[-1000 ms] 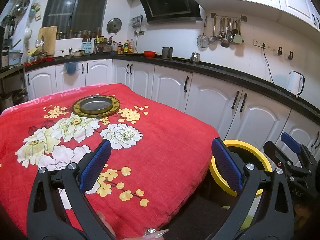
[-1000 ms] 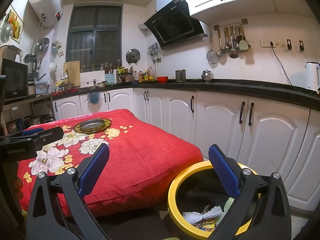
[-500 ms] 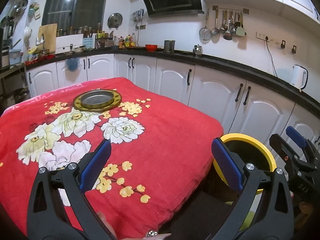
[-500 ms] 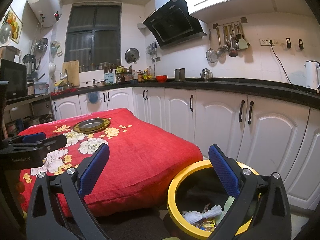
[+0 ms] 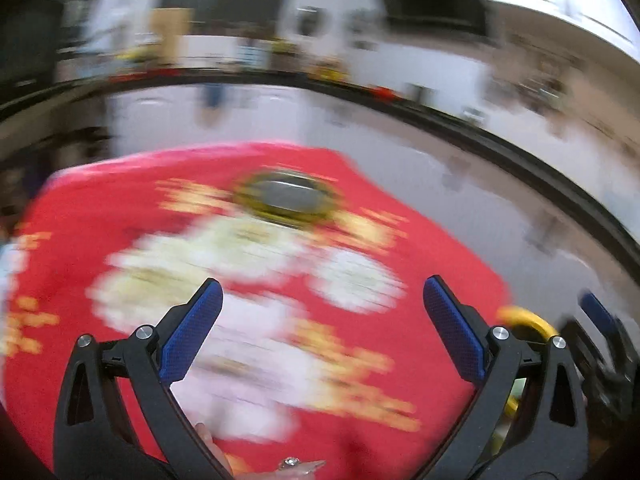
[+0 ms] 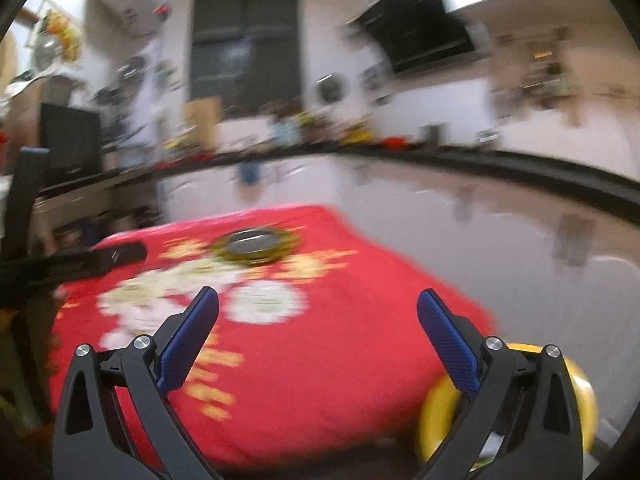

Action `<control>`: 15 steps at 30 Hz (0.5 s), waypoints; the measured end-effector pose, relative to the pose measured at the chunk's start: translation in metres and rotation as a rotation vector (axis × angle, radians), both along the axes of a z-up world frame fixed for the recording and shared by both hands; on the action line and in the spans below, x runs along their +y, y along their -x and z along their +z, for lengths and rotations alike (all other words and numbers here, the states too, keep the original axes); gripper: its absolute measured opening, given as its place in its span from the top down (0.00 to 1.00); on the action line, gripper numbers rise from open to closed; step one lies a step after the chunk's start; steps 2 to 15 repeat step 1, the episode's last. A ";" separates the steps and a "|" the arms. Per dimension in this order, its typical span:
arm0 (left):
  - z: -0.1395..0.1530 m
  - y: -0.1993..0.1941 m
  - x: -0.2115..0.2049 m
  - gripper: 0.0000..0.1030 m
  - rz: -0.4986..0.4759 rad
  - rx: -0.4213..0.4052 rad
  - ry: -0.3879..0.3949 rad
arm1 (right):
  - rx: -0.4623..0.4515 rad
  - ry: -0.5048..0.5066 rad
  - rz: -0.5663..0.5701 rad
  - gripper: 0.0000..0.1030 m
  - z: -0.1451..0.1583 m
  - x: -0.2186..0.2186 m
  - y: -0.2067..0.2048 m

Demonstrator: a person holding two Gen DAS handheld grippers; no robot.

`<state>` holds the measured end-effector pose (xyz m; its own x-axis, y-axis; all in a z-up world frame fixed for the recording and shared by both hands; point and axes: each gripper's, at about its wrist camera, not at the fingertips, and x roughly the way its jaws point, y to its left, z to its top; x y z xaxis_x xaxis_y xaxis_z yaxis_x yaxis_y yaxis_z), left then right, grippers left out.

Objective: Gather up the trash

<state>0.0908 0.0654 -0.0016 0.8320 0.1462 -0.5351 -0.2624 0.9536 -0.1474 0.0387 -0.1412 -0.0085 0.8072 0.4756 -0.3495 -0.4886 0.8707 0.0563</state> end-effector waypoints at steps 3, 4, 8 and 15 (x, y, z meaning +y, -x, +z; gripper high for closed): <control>-0.003 -0.002 0.031 0.10 0.074 0.036 -0.023 | 0.062 0.027 0.075 0.06 0.000 0.034 -0.011; -0.003 -0.002 0.031 0.10 0.074 0.036 -0.023 | 0.062 0.027 0.075 0.06 0.000 0.034 -0.011; -0.003 -0.002 0.031 0.10 0.074 0.036 -0.023 | 0.062 0.027 0.075 0.06 0.000 0.034 -0.011; -0.003 -0.002 0.031 0.10 0.074 0.036 -0.023 | 0.062 0.027 0.075 0.06 0.000 0.034 -0.011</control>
